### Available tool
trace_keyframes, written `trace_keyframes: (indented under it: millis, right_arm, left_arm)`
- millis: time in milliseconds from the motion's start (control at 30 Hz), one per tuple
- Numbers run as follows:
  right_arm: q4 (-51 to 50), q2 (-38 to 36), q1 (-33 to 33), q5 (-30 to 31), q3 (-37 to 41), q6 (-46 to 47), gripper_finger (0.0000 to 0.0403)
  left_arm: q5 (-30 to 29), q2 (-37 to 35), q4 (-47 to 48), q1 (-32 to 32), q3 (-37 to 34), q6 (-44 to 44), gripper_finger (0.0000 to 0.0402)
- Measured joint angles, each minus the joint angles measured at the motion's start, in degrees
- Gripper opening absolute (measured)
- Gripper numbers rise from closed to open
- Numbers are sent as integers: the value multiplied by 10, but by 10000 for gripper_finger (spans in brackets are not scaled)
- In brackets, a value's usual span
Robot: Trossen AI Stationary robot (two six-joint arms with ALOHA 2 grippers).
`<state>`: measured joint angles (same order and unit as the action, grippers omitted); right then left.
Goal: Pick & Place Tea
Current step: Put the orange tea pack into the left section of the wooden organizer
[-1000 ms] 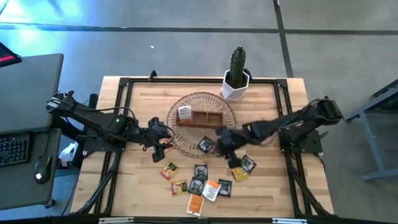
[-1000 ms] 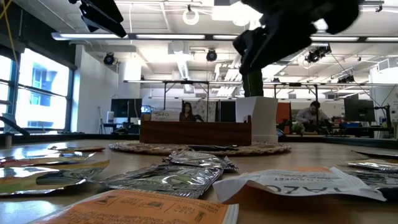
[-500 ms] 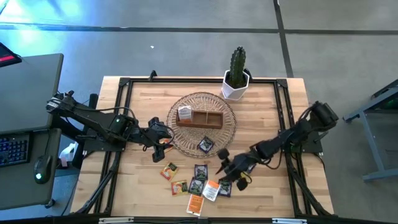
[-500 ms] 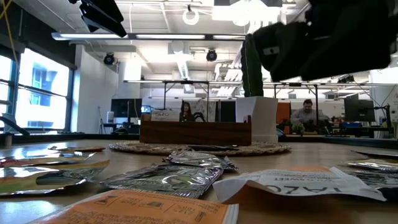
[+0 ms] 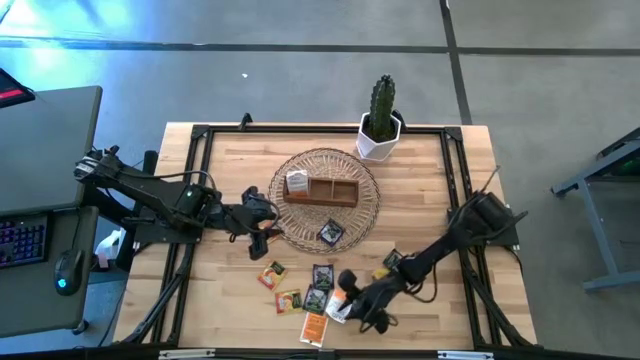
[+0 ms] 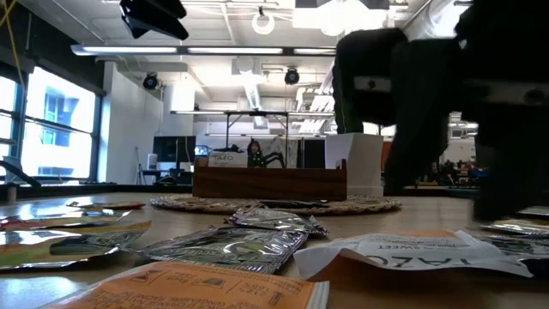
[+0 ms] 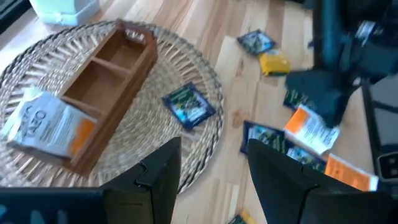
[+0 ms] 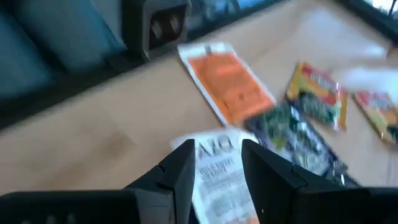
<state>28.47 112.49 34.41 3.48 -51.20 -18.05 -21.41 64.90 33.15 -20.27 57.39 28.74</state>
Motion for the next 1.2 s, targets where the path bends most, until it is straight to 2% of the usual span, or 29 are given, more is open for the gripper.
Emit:
trace_keyframes:
  millis: [133, 233, 400, 533, 800, 1033, 1200]
  right_arm:
    - [-87, 7, 2, 5, -46, 42, 129]
    - [-112, 7, 3, 4, -69, 64, 128]
    - [-153, 7, 13, -40, -111, 43, 128]
    - [-207, 7, 23, -22, -125, 37, 128]
    - [-225, 34, 18, 7, -124, 34, 128]
    - [-246, 34, 16, 47, -126, -20, 128]
    - [-248, 34, 5, 47, -126, -36, 115]
  left_arm:
    - [1, 0, -5, 0, 0, 1, 182]
    - [19, 0, -5, 0, 0, 2, 182]
    - [70, 0, 0, 0, 0, 2, 182]
    - [89, 1, 0, 0, 0, 2, 182]
    - [84, 10, 1, 0, -1, -4, 182]
    - [85, 10, 1, 0, -1, -4, 182]
    - [94, 10, 0, 0, -1, -2, 182]
